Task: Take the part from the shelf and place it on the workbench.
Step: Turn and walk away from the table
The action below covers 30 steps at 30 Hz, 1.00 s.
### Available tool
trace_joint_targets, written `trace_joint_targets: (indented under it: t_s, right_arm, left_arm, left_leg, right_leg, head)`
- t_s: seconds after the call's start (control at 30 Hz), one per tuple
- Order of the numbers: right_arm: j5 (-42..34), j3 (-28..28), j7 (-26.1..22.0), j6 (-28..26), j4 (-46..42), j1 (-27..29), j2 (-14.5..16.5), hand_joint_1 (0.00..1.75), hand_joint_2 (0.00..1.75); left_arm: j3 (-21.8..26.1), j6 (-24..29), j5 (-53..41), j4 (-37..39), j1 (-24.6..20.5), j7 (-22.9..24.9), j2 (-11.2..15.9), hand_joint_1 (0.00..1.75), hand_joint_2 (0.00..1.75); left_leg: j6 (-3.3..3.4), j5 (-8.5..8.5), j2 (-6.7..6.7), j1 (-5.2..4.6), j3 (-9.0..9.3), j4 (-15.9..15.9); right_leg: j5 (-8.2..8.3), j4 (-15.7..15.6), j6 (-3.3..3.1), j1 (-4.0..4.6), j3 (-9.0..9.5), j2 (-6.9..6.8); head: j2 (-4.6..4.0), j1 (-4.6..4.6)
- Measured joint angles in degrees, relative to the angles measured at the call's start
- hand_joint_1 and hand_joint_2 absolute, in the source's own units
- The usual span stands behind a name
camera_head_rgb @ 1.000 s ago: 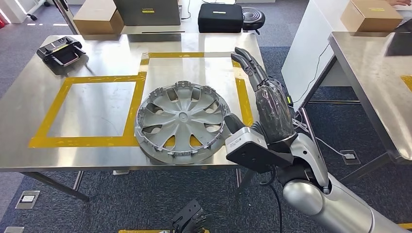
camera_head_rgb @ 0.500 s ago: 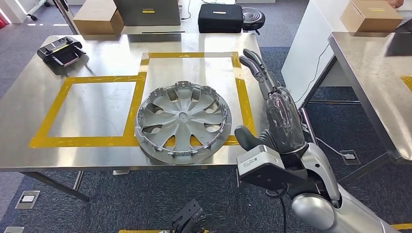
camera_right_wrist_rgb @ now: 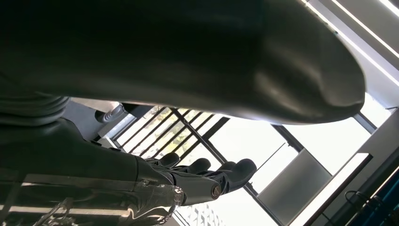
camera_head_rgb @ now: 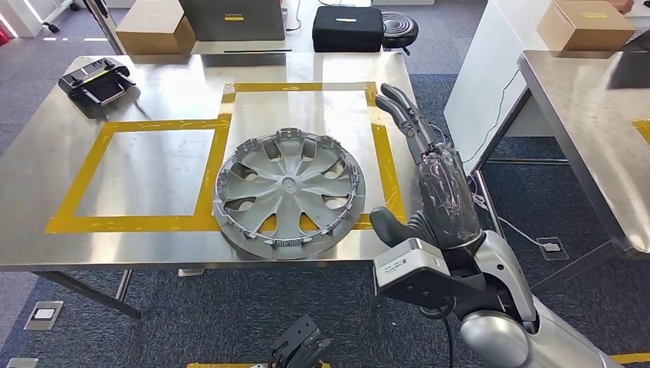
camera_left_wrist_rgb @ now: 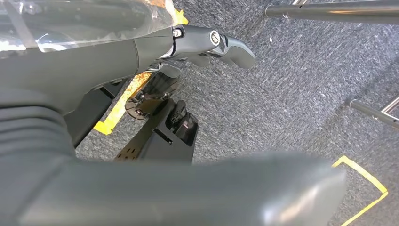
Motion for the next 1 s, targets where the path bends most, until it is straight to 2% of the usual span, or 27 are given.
trace_joint_targets:
  t_s: [0.23,0.3,0.37,0.4,0.47,0.5,0.53,0.57,0.63,0.67,0.73,0.83,0.87,0.9,0.97,1.0]
  right_arm:
    - [0.00,0.02,-0.04,0.15,-0.01,0.27,0.00,0.00,0.00]
    - [0.00,0.01,-0.08,0.20,-0.11,0.32,-0.01,0.00,0.00]
    - [0.00,-0.05,-0.12,0.22,-0.27,0.30,-0.09,0.00,0.00]
    - [0.00,-0.09,-0.13,0.23,-0.32,0.32,-0.17,0.00,0.00]
    - [0.00,-0.13,-0.14,0.26,-0.33,0.58,-0.32,0.00,0.00]
    - [0.00,-0.13,-0.14,0.27,-0.33,0.79,-0.38,0.00,0.00]
    - [0.00,-0.12,-0.14,0.28,-0.33,0.95,-0.42,0.00,0.00]
    - [0.00,-0.13,-0.14,0.28,-0.33,1.03,-0.47,0.00,0.00]
    - [0.00,-0.18,-0.14,0.30,-0.33,1.00,-0.52,0.00,0.00]
    - [0.00,-0.20,-0.14,0.33,-0.33,0.99,-0.54,0.00,0.00]
    - [0.00,-0.24,-0.15,0.40,-0.39,1.03,-0.57,0.00,0.00]
    - [0.00,-0.37,-0.16,0.43,-0.46,1.04,-0.63,0.00,0.00]
    - [0.00,-0.40,-0.17,0.42,-0.47,1.04,-0.62,0.00,0.00]
    - [0.00,-0.40,-0.19,0.42,-0.47,1.05,-0.61,0.00,0.00]
    - [0.00,-0.42,-0.22,0.40,-0.47,1.21,-0.60,0.00,0.00]
    - [0.00,-0.42,-0.22,0.40,-0.46,1.36,-0.60,0.00,0.00]
  left_arm:
    - [0.00,-0.01,0.03,0.00,-0.01,0.11,0.14,0.00,0.00]
    - [0.00,-0.01,0.03,0.00,-0.01,0.16,0.19,0.00,0.00]
    - [0.00,-0.01,0.03,0.00,-0.09,0.22,0.17,0.00,0.00]
    - [0.00,-0.03,0.03,0.00,-0.13,0.26,0.14,0.00,0.00]
    - [0.00,-0.06,0.03,0.00,-0.15,0.33,0.13,0.00,0.00]
    - [0.00,-0.07,0.03,0.00,-0.12,0.37,0.13,0.00,0.00]
    - [0.00,-0.07,0.03,0.00,-0.10,0.41,0.13,0.00,0.00]
    - [0.00,-0.08,0.03,0.00,-0.09,0.45,0.13,0.00,0.00]
    - [0.00,-0.10,0.03,0.00,-0.11,0.49,0.12,0.00,0.00]
    - [0.00,-0.10,0.03,0.00,-0.14,0.52,0.11,0.00,0.00]
    - [-0.01,-0.09,0.01,0.00,-0.18,0.60,0.11,0.00,0.00]
    - [-0.02,-0.08,-0.02,0.00,-0.15,0.67,0.14,0.00,0.00]
    - [-0.02,-0.07,-0.02,0.00,-0.14,0.67,0.16,0.00,0.00]
    - [-0.02,-0.06,-0.02,0.00,-0.14,0.68,0.17,0.00,0.00]
    - [-0.02,-0.01,-0.02,0.00,-0.13,0.69,0.19,0.00,0.00]
    - [-0.03,0.03,-0.02,0.00,-0.12,0.72,0.19,0.00,0.00]
  left_leg:
    - [0.37,-0.07,-0.03,-0.31,-0.03,0.21]
    - [0.80,0.37,0.01,-0.27,0.12,-0.19]
    - [1.36,1.18,0.13,0.06,0.42,-1.08]
    - [1.56,1.46,0.19,0.26,0.53,-1.46]
    - [1.70,1.63,0.22,0.36,0.49,-1.55]
    - [1.67,1.63,0.22,0.41,0.47,-1.50]
    - [1.62,1.63,0.21,0.48,0.45,-1.44]
    - [1.49,1.59,0.20,0.60,0.44,-1.32]
    - [0.95,1.32,0.17,0.88,0.40,-0.88]
    - [0.51,1.17,0.15,0.94,0.27,-0.61]
    - [-0.44,1.19,0.09,0.92,0.00,-0.29]
    - [-1.56,1.34,0.04,1.00,-0.28,-0.34]
    - [-1.84,0.47,0.08,1.03,-0.52,0.29]
    - [-2.04,-1.15,0.11,1.04,-1.05,1.97]
    - [-2.32,-5.62,0.16,1.05,-3.05,8.46]
    - [-2.40,-7.33,0.16,1.06,-4.04,11.86]
  right_leg:
    - [0.16,-0.24,0.35,-0.30,0.08,-0.02]
    - [0.33,-0.40,0.71,-0.39,0.18,-0.01]
    - [-0.80,0.60,1.18,-0.42,-0.17,0.01]
    - [-2.31,2.58,1.37,-0.46,-0.93,0.02]
    - [-6.00,9.44,1.71,-0.69,-3.56,0.02]
    - [-7.10,12.63,1.91,-0.85,-4.76,0.02]
    - [-7.21,14.30,2.10,-1.01,-5.27,0.01]
    - [-6.23,13.82,2.27,-1.17,-4.81,0.00]
    - [-2.78,7.52,2.53,-1.47,-1.40,0.01]
    - [-1.67,4.12,2.50,-1.46,0.44,0.12]
    - [-1.25,0.55,2.08,-1.29,2.25,0.34]
    - [-1.05,-0.11,0.60,-1.20,2.05,0.27]
    - [-0.76,-0.33,0.02,-1.28,1.92,0.15]
    - [-0.45,-0.57,-0.49,-1.37,1.77,0.00]
    - [0.10,-0.68,-1.10,-1.29,1.24,-0.28]
    - [0.37,-0.67,-1.22,-1.20,0.88,-0.40]
  head:
    - [0.00,-0.02]
    - [-0.01,-0.04]
    - [0.00,0.04]
    - [0.00,0.15]
    - [0.01,0.37]
    - [0.00,0.44]
    - [0.00,0.49]
    - [-0.01,0.55]
    - [-0.01,0.75]
    - [-0.01,0.95]
    - [-0.01,1.14]
    - [-0.01,0.99]
    - [-0.01,0.85]
    - [-0.01,0.63]
    - [-0.01,0.08]
    - [-0.01,-0.11]
